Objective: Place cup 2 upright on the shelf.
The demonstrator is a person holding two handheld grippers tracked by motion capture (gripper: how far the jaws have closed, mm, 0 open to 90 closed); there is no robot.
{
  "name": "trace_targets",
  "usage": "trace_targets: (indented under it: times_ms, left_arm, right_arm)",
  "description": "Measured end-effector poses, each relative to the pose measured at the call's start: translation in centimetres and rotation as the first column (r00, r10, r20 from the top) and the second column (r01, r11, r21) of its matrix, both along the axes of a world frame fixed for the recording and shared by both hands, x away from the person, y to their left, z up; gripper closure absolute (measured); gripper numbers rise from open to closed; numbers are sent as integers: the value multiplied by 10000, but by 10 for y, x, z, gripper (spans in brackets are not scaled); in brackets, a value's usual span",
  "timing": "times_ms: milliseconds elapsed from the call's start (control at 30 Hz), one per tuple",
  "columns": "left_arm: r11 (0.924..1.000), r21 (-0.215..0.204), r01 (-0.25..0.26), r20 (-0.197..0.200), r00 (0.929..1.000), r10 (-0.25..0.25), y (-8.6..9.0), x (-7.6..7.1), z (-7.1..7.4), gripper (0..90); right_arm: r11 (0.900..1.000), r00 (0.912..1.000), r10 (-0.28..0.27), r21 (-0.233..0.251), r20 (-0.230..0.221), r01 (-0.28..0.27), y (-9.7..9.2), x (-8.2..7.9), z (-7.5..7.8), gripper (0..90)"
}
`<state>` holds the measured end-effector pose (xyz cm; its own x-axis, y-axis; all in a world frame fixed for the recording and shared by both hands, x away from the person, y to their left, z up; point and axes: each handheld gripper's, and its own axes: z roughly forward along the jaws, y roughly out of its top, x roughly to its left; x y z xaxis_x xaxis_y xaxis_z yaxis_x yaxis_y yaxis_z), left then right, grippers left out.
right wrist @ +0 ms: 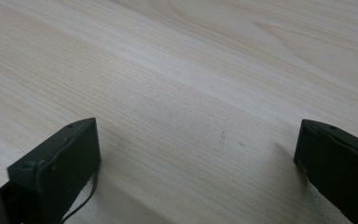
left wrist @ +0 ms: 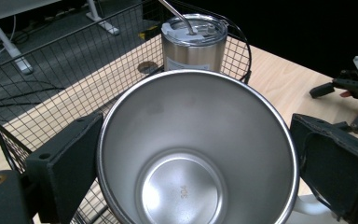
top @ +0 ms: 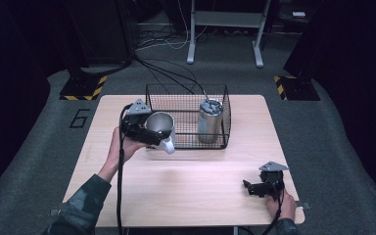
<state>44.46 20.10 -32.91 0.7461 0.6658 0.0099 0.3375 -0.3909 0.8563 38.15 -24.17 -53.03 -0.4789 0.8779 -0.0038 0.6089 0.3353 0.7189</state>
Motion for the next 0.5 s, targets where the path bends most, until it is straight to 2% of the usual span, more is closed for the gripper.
trace_targets:
  times_ms: [200, 267, 300, 467, 500]
  left_arm:
    - [9999, 35, -141, -126, 9998, 141, -3, 13, -2, 59]
    - [9999, 35, -141, -126, 9998, 141, -3, 13, -2, 59]
    - [9995, 49, -324, -183, 9993, 325, -5, 24, -1, 59]
    - [9995, 49, -324, -183, 9993, 325, -5, 24, -1, 59]
    - [9993, 48, -362, -229, 9991, 363, -6, 28, 1, 59]
  right_arm:
    - [10000, 10000, -4, 3, 1, 4, 0, 0, 0, 0]
    - [10000, 10000, -5, 2, 1, 5, 0, 0, 0, 0]
    - [10000, 10000, -5, 2, 1, 5, 0, 0, 0, 0]
    - [10000, 10000, -2, 2, 2, 2, 0, 0, 0, 0]
    - [10000, 10000, -2, 2, 2, 2, 0, 0, 0, 0]
